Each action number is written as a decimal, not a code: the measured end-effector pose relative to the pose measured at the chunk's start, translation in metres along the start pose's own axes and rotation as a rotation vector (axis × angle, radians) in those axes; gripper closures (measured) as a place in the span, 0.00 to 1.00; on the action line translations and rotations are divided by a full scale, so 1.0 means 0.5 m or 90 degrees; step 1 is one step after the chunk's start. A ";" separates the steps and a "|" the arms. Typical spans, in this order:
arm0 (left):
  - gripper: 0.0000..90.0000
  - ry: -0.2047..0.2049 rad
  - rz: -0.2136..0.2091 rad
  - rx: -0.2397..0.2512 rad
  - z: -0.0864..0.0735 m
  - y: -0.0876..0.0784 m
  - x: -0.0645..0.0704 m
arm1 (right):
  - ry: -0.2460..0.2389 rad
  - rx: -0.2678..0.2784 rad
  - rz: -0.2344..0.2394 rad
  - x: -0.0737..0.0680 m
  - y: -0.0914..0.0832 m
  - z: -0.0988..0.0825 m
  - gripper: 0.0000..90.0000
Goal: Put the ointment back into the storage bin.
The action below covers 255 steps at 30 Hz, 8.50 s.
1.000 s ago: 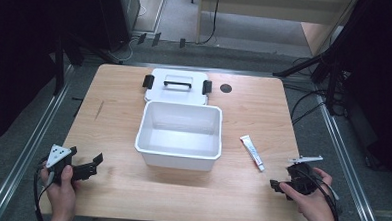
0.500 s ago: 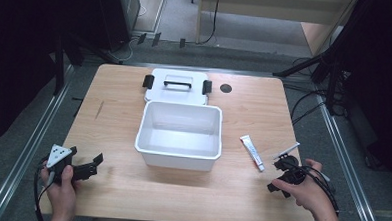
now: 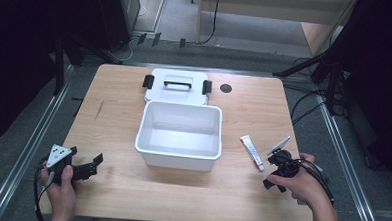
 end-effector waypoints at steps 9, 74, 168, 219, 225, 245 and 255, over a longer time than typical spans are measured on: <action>0.00 -0.003 -0.002 0.000 0.000 0.000 0.000 | -0.003 -0.018 0.004 0.002 0.011 0.017 0.15; 0.00 -0.004 -0.003 -0.001 0.000 0.000 -0.001 | 0.012 0.029 0.037 0.001 -0.015 0.194 0.81; 0.00 -0.020 -0.010 -0.003 0.002 0.000 -0.004 | -0.362 0.203 0.057 -0.240 -0.319 0.447 0.81; 0.00 -0.017 -0.010 -0.005 0.001 0.000 -0.004 | -0.492 0.119 0.052 -0.246 -0.164 0.417 0.81; 0.00 -0.016 -0.010 -0.005 0.001 0.000 -0.004 | -0.496 0.102 0.053 -0.250 -0.151 0.416 0.81; 0.00 -0.016 -0.010 -0.007 0.001 0.001 -0.004 | -0.512 0.014 0.020 -0.260 -0.136 0.411 0.80; 0.00 -0.016 -0.010 -0.007 0.001 0.001 -0.004 | -0.526 -0.006 0.019 -0.259 -0.133 0.405 0.80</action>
Point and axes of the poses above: each handheld gripper's, and its own axes: y roughly forward along the jaws, z roughly out of its top, x roughly to its right, the point moved 9 cm from there along y, roughly forward along the jaws, and after that the axes turned 15 degrees about -y, right-handed, at the moved point
